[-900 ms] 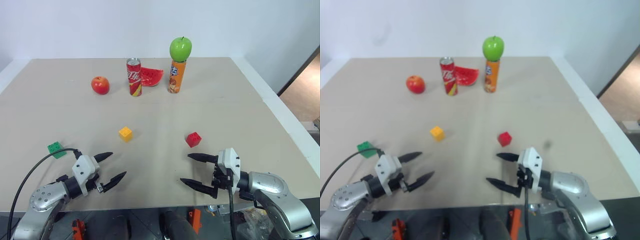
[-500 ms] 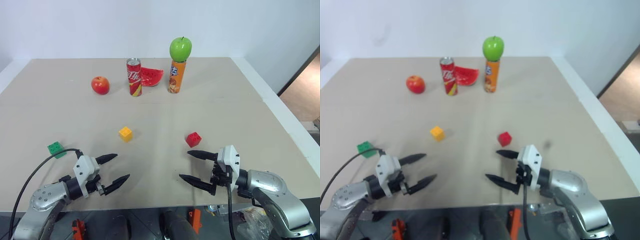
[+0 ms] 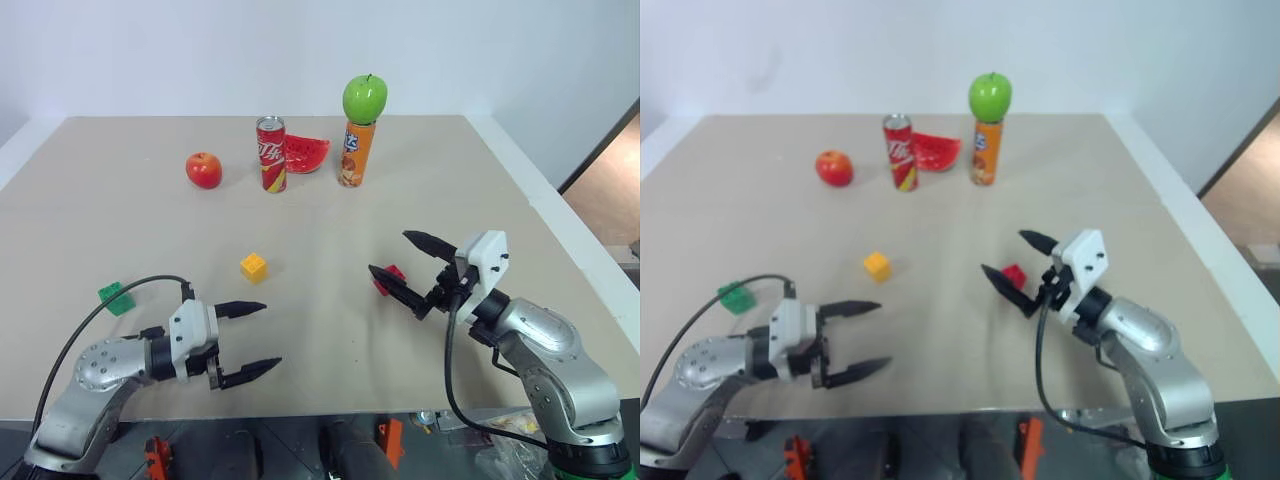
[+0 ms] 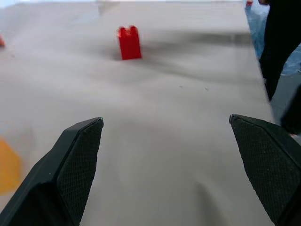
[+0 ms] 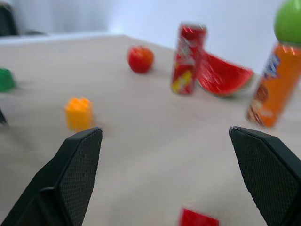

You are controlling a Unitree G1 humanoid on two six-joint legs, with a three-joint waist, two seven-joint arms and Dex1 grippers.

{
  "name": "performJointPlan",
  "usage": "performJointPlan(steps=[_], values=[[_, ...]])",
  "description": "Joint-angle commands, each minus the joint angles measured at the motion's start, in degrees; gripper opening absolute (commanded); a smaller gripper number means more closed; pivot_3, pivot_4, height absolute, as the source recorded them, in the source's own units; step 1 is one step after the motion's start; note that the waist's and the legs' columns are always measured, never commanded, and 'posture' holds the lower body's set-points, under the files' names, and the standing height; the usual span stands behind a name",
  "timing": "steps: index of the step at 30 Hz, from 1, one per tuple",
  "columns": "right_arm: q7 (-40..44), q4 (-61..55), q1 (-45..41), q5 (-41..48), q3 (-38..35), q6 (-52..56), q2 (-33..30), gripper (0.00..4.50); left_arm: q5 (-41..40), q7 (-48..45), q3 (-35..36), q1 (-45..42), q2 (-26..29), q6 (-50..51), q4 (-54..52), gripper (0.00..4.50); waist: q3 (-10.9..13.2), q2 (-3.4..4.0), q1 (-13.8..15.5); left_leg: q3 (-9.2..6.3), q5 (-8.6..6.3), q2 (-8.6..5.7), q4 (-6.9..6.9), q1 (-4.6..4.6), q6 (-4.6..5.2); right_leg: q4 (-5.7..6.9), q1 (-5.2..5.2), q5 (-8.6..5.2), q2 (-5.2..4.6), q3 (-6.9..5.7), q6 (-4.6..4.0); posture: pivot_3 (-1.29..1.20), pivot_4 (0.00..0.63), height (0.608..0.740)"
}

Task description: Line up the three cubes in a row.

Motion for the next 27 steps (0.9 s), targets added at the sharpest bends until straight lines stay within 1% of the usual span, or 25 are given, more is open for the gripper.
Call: performJointPlan(steps=[1,6,16,24,25,26,27], values=[[-2.4,0.7,-0.1,-1.8,0.8,0.2,1.6,4.5,-1.6,0.1,0.2,-1.1,-0.4,1.2,-0.7,4.45,0.0,0.01,-0.1,0.0,0.0,0.0,-0.01,-0.01,0.0,0.0,-0.02,0.01,0.0,0.0,0.02,0.0,0.15,0.74],[-5.2,4.1,0.4,-5.8,1.6,-1.9,4.0,4.5,-1.7,0.4,-0.4,-0.9,-0.4,2.1,-1.7,4.45,0.0,0.01,-0.1,-0.01,-0.02,0.04,-0.04,-0.02,0.02,0.01,-0.06,0.02,0.05,0.0,0.03,0.0,0.15,0.74],[-4.1,9.4,-0.2,-8.0,2.7,-2.9,5.2,4.5,-1.6,1.6,-0.4,-0.8,-1.0,2.7,-2.2,4.45,0.0,0.01,-0.1,0.02,-0.02,0.03,0.02,-0.01,0.02,0.03,-0.04,0.02,0.04,0.04,0.02,0.0,0.15,0.74],[-4.8,12.7,-0.1,-8.3,2.3,-3.4,7.4,4.5,-1.2,2.2,-0.6,-0.6,-1.2,2.7,-2.8,4.45,0.0,0.01,-0.1,0.01,-0.02,0.03,0.0,-0.01,0.02,0.03,-0.05,0.03,0.04,0.03,0.04,0.0,0.15,0.74],[-4.8,12.8,0.0,-8.0,2.1,-3.2,7.7,3.97,-1.2,2.2,-0.6,-0.5,-1.2,2.7,-2.9,4.5,0.0,0.01,-0.1,0.02,-0.02,0.03,0.0,-0.01,0.02,0.03,-0.05,0.02,0.04,0.03,0.02,0.0,0.15,0.74],[-4.8,13.0,0.1,-7.9,2.0,-3.1,8.0,3.73,-1.1,2.3,-0.6,-0.5,-1.2,2.7,-2.9,4.5,0.0,0.01,-0.1,0.01,-0.02,0.03,0.0,-0.01,0.02,0.03,-0.05,0.02,0.04,0.03,0.02,0.0,0.15,0.74],[-4.5,13.2,0.1,-8.0,2.0,-3.3,8.0,3.4,-1.1,2.3,-0.6,-0.5,-1.2,2.7,-2.8,4.5,0.0,0.01,-0.1,0.02,-0.02,0.03,0.0,-0.01,0.02,0.03,-0.05,0.02,0.04,0.03,0.03,0.0,0.15,0.74]])
